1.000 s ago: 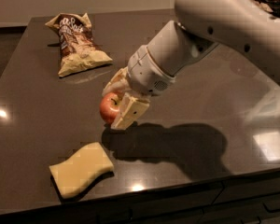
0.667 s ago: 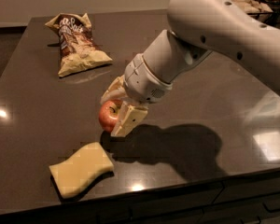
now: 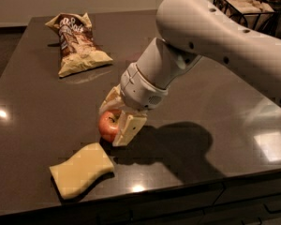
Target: Move apple near sponge
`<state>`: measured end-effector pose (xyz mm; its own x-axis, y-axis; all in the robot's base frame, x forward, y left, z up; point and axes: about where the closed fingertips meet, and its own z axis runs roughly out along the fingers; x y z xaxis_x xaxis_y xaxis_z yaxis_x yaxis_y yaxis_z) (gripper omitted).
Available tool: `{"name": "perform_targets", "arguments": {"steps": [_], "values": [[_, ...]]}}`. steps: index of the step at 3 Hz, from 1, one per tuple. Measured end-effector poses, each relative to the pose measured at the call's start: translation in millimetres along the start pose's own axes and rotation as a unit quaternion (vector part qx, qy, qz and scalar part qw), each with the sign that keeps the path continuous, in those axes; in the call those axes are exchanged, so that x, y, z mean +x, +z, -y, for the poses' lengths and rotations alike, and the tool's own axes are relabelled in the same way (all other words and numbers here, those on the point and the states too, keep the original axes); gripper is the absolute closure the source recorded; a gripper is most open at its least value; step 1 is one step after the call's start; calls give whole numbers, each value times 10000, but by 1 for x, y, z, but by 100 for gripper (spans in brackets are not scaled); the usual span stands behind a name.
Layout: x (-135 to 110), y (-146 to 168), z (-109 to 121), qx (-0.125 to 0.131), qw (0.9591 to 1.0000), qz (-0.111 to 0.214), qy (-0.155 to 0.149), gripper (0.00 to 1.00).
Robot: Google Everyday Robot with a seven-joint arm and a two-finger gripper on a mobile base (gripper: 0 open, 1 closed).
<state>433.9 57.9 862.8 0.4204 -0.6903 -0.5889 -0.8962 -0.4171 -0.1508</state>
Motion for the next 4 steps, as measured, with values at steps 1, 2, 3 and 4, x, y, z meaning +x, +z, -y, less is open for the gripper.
{"name": "perform_targets", "arguments": {"steps": [1, 2, 3, 4], "values": [[2, 6, -4, -287, 9996, 7, -64, 60], [1, 5, -4, -279, 9996, -3, -75, 37], [-1, 6, -5, -279, 9996, -15, -94, 6], [-2, 6, -5, -279, 9996, -20, -103, 0]]}}
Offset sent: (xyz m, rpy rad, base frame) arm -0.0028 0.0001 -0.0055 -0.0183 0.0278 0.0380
